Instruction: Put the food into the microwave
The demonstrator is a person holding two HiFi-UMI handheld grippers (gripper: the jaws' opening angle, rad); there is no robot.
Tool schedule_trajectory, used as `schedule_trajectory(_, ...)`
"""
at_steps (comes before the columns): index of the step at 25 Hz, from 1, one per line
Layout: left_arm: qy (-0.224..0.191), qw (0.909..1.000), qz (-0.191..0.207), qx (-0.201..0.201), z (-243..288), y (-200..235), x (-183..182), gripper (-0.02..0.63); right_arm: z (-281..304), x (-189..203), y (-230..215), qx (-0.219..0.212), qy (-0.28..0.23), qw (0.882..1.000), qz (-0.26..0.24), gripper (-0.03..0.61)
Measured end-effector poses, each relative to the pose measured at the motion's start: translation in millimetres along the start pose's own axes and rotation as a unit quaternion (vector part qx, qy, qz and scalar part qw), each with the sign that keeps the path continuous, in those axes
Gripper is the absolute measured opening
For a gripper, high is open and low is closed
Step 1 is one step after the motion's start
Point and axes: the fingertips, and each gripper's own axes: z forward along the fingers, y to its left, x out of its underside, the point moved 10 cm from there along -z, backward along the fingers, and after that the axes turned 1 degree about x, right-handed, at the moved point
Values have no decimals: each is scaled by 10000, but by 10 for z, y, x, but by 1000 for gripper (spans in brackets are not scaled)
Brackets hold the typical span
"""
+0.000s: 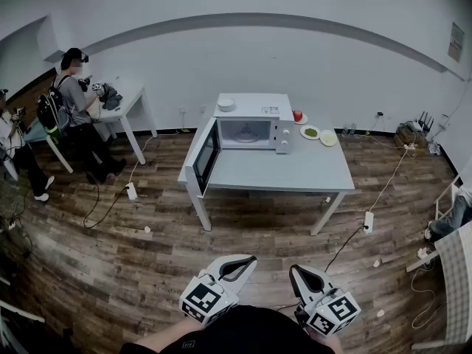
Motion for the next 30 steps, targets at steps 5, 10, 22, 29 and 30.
schedule_trajectory(5,39,10000,-33,-33,26,-61,11,8,-63,10,-31,-23,-18,10000,-4,14)
schedule_trajectory(10,45,10000,-3,-71,80,-209,11,8,-197,8,-92,-45,-40,10000,16,13)
schedule_trajectory(22,47,9995,-44,-302,346,-771,-100,8,-790,-106,-351,-452,-151,9985,-253,15)
schedule_trajectory(29,117,9984,-168,-526,397,-853,-44,8,-897,-31,-498,-490,-113,9987,-127,17)
schedule_trajectory(30,114,9984,-179,-532,429,-821,-43,8,-863,-24,-523,-494,-87,9987,-118,17)
